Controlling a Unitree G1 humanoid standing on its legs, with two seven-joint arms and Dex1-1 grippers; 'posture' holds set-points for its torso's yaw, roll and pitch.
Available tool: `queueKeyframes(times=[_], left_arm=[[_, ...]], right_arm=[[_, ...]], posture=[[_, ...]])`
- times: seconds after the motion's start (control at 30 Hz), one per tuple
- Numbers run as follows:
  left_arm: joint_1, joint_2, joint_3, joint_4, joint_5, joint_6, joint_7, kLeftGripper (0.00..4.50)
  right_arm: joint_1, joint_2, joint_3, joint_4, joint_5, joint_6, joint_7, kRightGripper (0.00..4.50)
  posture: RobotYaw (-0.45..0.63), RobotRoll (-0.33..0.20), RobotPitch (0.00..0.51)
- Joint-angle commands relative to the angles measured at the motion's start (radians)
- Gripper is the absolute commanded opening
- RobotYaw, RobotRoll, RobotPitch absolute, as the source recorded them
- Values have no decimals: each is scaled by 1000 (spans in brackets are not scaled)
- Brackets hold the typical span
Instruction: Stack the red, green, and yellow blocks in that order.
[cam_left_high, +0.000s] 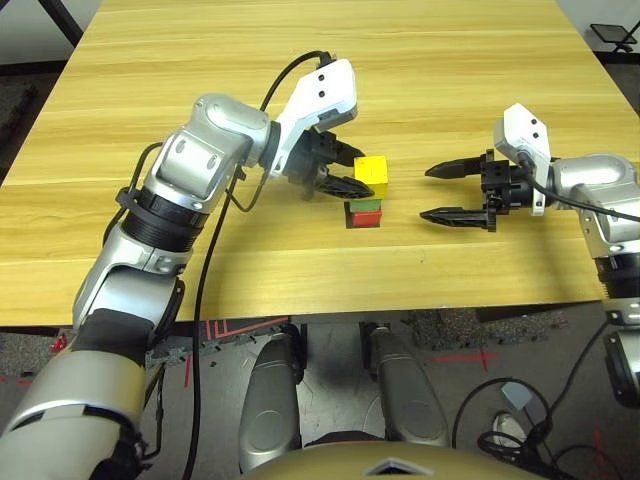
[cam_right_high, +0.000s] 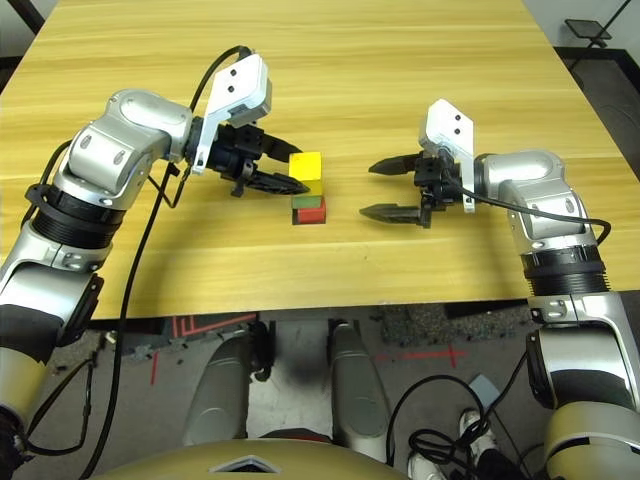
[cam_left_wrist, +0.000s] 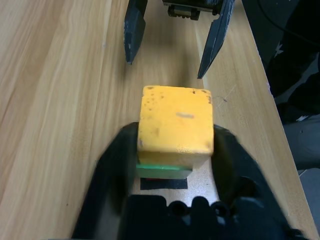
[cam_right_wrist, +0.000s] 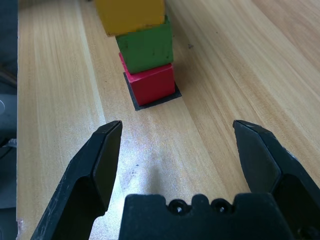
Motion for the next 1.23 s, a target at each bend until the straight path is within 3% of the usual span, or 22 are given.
queueKeyframes(times=[0.03, 0.07, 0.17, 0.37, 0.47, 0.53, 0.7, 0.83, 1.07, 1.23], left_arm=[[1, -12, -2, 10, 3, 20, 8, 4130], [-4, -14, 6, 8, -4, 30, 7, 4454], [-17, -8, 61, -18, -59, 96, 4, 4485], [11, 113, 248, -138, -282, 352, -39, 4485], [31, 139, 399, -160, -386, 516, 56, 4485], [57, 127, 490, -138, -373, 513, 177, 4485], [257, 107, 599, -64, -174, 174, 471, 4485], [390, -24, 700, 7, -89, -133, 705, 4485], [543, -109, 682, 88, 20, -497, 841, 4485], [628, -151, 696, 89, 43, -613, 933, 4485]], right_arm=[[12, -9, -4, -22, 11, 6, 0, 4500], [12, -9, -5, -22, 11, 6, -1, 4500], [7, -12, -10, -13, 13, 1, 2, 4500], [-20, -42, -71, 23, 76, 35, 33, 4500], [-39, -63, -133, 55, 112, 94, -12, 4500], [-52, -69, -186, 116, 106, 91, -91, 4500], [-7, -40, -330, 307, 42, -39, -410, 4500], [44, -9, -436, 424, 35, -172, -611, 4500], [102, 13, -507, 541, 38, -352, -754, 4500], [126, 11, -534, 606, 41, -420, -807, 4500]], posture=[[48, 43, 262], [47, 43, 261], [45, 41, 262], [48, 32, 256], [52, 21, 253], [55, 12, 252], [54, -7, 250], [37, -23, 254], [-2, -43, 271], [-6, -38, 272]])
